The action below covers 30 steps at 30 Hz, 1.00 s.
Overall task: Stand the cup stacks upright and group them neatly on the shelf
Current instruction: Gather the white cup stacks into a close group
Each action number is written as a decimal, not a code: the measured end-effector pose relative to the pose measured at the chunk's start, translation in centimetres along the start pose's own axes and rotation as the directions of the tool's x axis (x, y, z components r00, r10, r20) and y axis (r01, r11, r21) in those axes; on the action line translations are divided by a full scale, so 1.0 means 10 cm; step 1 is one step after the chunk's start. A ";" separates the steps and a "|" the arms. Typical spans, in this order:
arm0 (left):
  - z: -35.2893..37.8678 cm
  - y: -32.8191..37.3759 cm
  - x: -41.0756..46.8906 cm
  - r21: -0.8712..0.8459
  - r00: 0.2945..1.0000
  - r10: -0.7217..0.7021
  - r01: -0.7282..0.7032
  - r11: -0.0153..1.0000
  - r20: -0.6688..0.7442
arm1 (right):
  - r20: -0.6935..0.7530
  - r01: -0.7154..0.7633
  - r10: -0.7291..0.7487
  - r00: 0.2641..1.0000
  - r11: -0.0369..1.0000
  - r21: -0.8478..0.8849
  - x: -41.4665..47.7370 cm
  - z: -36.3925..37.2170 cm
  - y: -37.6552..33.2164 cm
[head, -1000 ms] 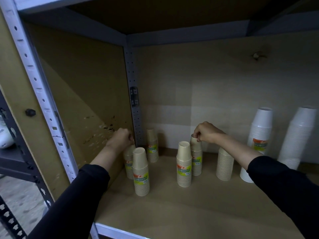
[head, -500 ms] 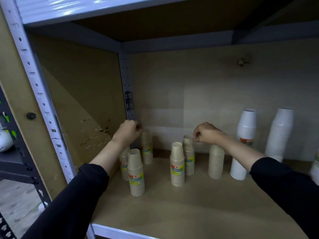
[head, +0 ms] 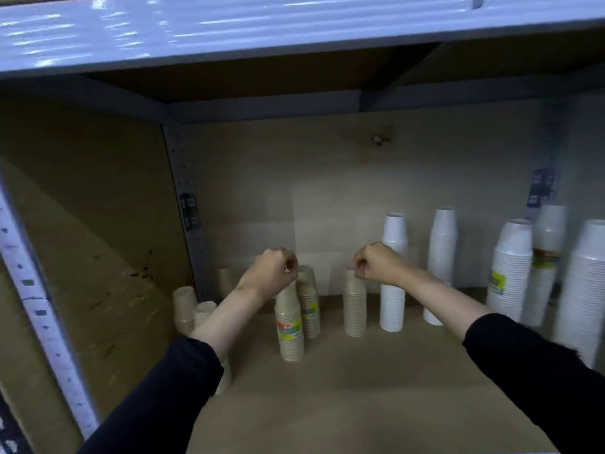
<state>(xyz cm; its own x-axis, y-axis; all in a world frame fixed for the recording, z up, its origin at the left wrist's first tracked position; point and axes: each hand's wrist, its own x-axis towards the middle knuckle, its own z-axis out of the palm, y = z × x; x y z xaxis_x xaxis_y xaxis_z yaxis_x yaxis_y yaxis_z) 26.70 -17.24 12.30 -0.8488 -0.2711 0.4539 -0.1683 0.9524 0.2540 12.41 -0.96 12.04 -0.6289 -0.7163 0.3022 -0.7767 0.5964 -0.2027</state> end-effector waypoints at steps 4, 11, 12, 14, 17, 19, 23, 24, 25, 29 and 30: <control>0.14 0.21 0.03 -0.026 0.999 0.031 -0.030 0.999 0.024 | -0.014 -0.050 0.050 0.999 0.999 0.018 -0.20 -0.03 0.13; 0.33 0.47 0.13 -0.074 0.992 0.102 -0.097 0.993 0.070 | -0.025 -0.183 0.184 0.983 0.983 0.032 -0.46 -0.18 0.42; 0.37 0.49 0.17 -0.081 0.990 0.113 -0.106 0.991 0.083 | -0.031 -0.206 0.207 0.978 0.978 0.019 -0.49 -0.22 0.47; 0.44 0.52 0.24 -0.090 0.987 0.122 -0.113 0.989 0.102 | -0.037 -0.243 0.242 0.969 0.970 -0.001 -0.54 -0.27 0.56; 0.55 0.59 0.33 -0.088 0.983 0.138 -0.128 0.988 0.120 | -0.051 -0.283 0.282 0.958 0.959 -0.015 -0.60 -0.33 0.72; 0.61 0.65 0.37 -0.079 0.983 0.139 -0.129 0.988 0.124 | -0.051 -0.308 0.307 0.950 0.951 -0.019 -0.63 -0.37 0.79; 0.72 0.71 0.47 -0.074 0.988 0.108 -0.100 0.992 0.110 | -0.088 -0.357 0.353 0.932 0.934 -0.035 -0.66 -0.45 0.90; 0.73 0.71 0.50 -0.076 0.990 0.093 -0.086 0.993 0.105 | -0.096 -0.367 0.363 0.927 0.930 -0.031 -0.65 -0.48 0.93; 0.75 0.71 0.53 -0.076 0.992 0.077 -0.070 0.995 0.104 | -0.104 -0.375 0.371 0.923 0.927 -0.025 -0.62 -0.50 0.97; 0.79 0.68 0.67 -0.075 0.992 0.025 -0.016 0.997 0.123 | -0.142 -0.384 0.377 0.915 0.923 -0.025 -0.46 -0.61 1.08; 0.81 0.68 0.71 -0.084 0.992 0.010 0.001 0.996 0.129 | -0.156 -0.386 0.376 0.913 0.922 -0.037 -0.41 -0.64 1.10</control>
<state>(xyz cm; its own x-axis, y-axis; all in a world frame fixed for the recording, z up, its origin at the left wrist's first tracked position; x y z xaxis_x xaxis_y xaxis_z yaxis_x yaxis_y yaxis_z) 15.47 -11.60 10.38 -0.9079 -0.2415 0.3427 -0.1266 0.9372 0.3250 6.64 10.88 14.50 -0.8613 -0.3734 0.3446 -0.4717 0.8396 -0.2692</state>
